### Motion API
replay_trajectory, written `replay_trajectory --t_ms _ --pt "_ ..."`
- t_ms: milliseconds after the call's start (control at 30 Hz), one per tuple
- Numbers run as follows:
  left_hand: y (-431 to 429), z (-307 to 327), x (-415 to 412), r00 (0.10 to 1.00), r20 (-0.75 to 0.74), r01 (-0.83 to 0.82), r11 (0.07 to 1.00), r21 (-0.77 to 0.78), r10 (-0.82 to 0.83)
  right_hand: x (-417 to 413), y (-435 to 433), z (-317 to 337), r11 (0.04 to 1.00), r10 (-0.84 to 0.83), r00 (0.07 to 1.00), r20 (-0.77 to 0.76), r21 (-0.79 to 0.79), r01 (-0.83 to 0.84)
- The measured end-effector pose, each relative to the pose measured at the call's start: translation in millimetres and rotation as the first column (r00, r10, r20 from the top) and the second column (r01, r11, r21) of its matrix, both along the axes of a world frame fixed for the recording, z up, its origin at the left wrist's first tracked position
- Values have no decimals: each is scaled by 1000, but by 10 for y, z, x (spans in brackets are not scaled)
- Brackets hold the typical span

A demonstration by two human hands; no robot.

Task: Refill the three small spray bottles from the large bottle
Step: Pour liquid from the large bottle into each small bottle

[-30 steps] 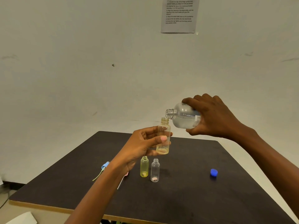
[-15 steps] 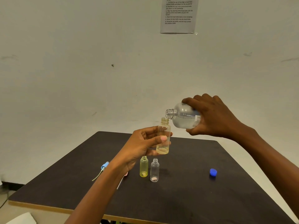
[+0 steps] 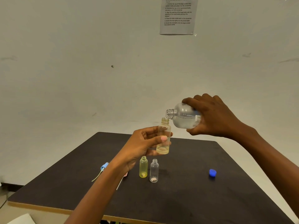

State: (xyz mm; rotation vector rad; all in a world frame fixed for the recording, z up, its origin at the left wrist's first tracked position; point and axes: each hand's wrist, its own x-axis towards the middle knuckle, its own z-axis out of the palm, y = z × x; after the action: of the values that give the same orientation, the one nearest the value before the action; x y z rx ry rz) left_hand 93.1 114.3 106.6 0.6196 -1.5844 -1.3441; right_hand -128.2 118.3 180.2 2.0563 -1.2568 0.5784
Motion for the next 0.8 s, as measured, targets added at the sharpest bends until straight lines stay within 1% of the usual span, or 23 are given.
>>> replay_trajectory --t_ms 800 --pt "15 10 12 1000 -18 22 1000 4 -22 22 12 16 1000 -3 1000 -11 -4 3"
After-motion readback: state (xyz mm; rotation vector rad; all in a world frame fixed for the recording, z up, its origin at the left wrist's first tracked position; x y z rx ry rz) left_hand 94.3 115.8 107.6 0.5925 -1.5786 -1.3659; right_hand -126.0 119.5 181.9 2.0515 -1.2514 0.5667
